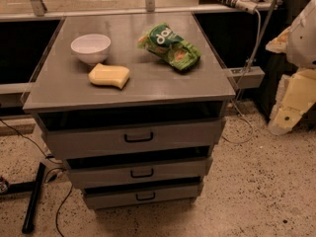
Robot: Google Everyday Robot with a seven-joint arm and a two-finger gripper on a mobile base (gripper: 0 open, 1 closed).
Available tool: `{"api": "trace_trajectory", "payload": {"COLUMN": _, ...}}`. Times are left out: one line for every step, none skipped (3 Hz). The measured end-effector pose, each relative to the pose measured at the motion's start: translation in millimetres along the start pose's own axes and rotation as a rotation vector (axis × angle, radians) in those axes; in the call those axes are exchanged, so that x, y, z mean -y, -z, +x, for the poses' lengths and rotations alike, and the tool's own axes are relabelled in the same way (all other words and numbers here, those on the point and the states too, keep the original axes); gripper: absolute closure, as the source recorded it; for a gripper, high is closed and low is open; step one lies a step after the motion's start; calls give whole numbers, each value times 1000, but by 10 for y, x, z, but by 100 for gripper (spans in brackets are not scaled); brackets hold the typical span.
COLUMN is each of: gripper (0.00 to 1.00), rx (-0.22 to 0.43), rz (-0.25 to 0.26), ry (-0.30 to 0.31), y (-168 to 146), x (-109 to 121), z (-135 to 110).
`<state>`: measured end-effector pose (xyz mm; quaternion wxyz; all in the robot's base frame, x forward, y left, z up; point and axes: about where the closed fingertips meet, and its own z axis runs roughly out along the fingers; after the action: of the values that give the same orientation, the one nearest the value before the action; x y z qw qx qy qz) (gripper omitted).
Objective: Open middle drawer
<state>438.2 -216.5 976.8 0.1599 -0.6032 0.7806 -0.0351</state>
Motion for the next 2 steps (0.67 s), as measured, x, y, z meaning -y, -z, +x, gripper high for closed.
{"api": "trace_trajectory", "payload": {"gripper": 0, "rx": 0, "rz": 0, "ry": 0, "y": 0, "x": 0, "z": 0}}
{"api": "trace_trajectory", "payload": {"gripper": 0, "rx": 31, "rz": -7, "ry": 25, "y": -104, "x": -165, "z": -62}}
